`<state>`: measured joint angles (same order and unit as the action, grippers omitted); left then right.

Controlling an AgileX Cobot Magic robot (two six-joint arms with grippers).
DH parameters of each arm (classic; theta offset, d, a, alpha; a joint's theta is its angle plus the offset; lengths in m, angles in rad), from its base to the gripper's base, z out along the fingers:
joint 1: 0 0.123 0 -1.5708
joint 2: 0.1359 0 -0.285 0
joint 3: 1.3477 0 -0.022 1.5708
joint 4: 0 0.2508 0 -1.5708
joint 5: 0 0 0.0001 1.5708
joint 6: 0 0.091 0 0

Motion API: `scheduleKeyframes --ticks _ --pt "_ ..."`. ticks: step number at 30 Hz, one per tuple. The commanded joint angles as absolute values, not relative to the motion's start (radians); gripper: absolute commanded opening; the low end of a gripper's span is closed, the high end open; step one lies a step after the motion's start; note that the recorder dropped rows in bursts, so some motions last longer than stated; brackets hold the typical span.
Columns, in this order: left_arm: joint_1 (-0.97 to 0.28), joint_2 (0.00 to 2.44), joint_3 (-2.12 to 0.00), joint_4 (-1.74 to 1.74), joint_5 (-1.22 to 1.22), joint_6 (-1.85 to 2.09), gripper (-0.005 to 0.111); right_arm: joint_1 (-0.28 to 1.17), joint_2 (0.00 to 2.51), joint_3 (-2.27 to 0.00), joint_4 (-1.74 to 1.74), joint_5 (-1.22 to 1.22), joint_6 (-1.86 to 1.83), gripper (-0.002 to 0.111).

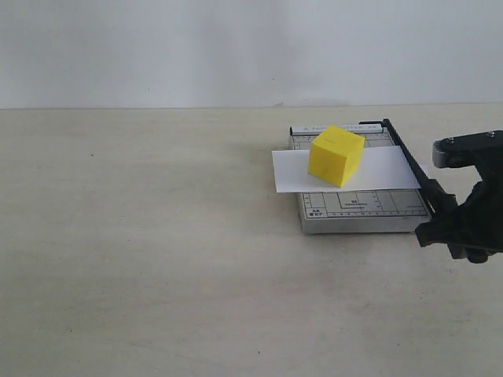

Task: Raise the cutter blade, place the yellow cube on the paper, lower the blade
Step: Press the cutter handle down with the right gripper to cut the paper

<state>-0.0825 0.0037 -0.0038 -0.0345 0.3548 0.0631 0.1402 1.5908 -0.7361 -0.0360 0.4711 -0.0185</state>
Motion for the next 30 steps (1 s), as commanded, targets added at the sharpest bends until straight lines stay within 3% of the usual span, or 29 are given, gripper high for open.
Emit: scheduleKeyframes --ticks 1,13,15,19,21,25,30 --pt "-0.080 0.000 0.000 -0.033 0.352 0.068 0.005 0.150 1.624 -0.707 -0.008 0.483 -0.050 0.000" --pt "-0.080 0.000 0.000 -0.033 0.352 0.068 0.005 0.150 1.629 -0.707 0.000 0.465 -0.052 0.003" --pt "-0.080 0.000 0.000 -0.033 0.352 0.068 0.005 0.150 1.629 -0.707 0.000 0.464 -0.060 0.014" --pt "-0.080 0.000 0.000 -0.033 0.352 0.068 0.005 0.150 1.629 -0.707 0.016 0.461 -0.060 0.059" --pt "-0.080 0.000 0.000 -0.033 0.352 0.068 0.005 0.150 1.629 -0.707 0.020 0.461 -0.060 0.068" --pt "-0.080 0.000 0.000 -0.033 0.352 0.068 0.005 0.150 1.623 -0.707 0.026 0.466 -0.060 0.057" --pt "-0.080 0.000 0.000 -0.033 0.352 0.068 0.005 0.150 1.530 -0.711 0.038 0.445 -0.071 0.057"
